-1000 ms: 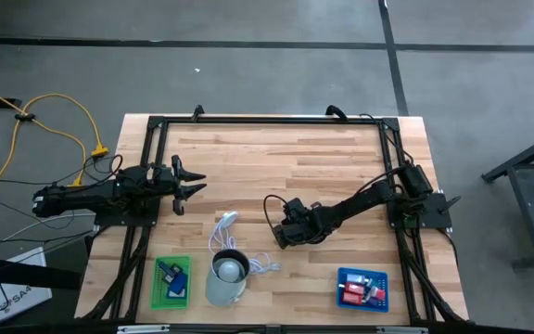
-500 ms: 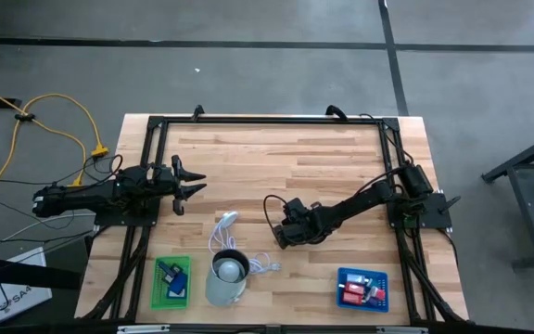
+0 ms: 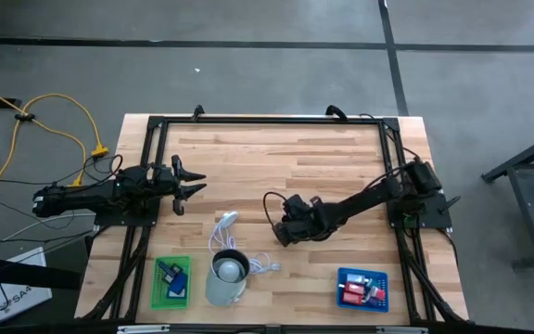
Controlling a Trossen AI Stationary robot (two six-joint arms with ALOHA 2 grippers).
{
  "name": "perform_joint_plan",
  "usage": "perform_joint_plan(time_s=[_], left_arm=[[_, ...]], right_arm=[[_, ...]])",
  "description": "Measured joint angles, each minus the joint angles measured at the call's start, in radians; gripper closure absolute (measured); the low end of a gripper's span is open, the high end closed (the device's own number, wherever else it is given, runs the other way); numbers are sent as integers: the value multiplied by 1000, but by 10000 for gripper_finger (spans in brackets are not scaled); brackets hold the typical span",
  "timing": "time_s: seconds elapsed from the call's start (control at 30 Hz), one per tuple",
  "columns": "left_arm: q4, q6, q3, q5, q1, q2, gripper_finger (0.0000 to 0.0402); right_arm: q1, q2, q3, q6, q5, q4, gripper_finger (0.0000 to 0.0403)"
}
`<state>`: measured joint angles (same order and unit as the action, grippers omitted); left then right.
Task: Pick & Place Office items
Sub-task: Put the white charger adapter into the blue basket
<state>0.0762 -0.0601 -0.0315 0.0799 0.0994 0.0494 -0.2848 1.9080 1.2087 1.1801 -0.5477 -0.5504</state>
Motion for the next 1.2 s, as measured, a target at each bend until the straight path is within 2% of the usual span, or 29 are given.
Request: perform_joint_plan(time_s=[0.4,0.6,0.77,1.0,1.2], left_arm=[[0,0,0,0,0,0,281],[0,0,0,0,0,0,281],[0,0,0,0,0,0,281],[0,0,0,0,0,0,281],[0,0,0,0,0,0,281]], right_arm=[[-1,-237,1,-203,-121,-11,281],[-19,-248,0,-217,-130,-24,280],[-81,-249,0,-208,-137,-30,280],[-247,-258,1,-67,-225,-92,281],[-414,-258,1,210,-237,-249,279]])
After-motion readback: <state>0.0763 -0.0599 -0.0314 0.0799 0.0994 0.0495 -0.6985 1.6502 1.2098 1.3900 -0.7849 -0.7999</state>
